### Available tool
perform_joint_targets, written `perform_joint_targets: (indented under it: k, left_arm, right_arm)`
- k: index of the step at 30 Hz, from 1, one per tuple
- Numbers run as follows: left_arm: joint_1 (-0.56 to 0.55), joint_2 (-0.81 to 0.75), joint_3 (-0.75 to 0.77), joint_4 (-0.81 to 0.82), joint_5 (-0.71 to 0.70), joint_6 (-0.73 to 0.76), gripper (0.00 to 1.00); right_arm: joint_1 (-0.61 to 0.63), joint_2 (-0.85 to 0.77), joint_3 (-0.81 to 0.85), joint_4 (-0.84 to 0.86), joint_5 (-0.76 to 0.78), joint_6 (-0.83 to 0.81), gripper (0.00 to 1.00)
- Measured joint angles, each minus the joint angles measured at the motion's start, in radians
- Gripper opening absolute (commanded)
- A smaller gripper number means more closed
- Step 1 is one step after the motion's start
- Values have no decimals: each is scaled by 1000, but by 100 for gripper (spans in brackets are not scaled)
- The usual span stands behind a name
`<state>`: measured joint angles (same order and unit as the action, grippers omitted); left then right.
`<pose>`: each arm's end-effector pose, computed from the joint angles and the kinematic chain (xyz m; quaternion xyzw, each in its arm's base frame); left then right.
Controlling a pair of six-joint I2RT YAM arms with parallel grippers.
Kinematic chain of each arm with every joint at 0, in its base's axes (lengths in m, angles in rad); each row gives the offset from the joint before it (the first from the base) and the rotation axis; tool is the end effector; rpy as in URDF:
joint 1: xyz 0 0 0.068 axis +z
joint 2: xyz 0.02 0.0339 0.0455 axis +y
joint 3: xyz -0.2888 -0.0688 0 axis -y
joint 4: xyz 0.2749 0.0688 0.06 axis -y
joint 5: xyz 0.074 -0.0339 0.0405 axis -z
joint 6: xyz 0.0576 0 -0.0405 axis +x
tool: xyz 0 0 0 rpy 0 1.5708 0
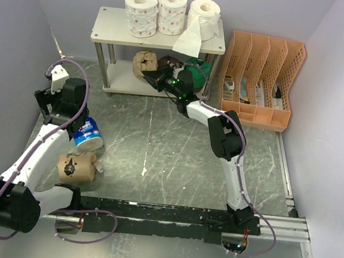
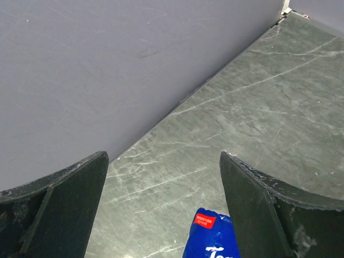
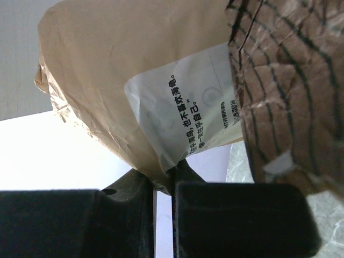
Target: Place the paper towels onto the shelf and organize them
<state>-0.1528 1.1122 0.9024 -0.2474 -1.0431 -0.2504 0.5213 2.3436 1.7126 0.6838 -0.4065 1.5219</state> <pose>0.2704 0.0087 0.3284 -0.2989 0.7224 0.3227 0.5336 0.5139 0.3214 0.2132 0.1948 0.6617 0.6786 0.2524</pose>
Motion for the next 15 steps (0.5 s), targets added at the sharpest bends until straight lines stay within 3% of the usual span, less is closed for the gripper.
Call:
perform_joint_targets:
  k: [2,7,11,15]
  left_arm:
    - [0,2,0,0,0,0,96]
    - [0,2,0,0,0,0,96]
    - [0,2,0,0,0,0,96]
    - [0,3,0,0,0,0,96]
  right_arm:
    - [-3,0,0,-11,5,-5,14]
    - [-10,0,-14,-5,16,-23,19]
    - [-10,0,-23,10,22,-34,48]
    - [-10,0,-26,24,21,-34,99]
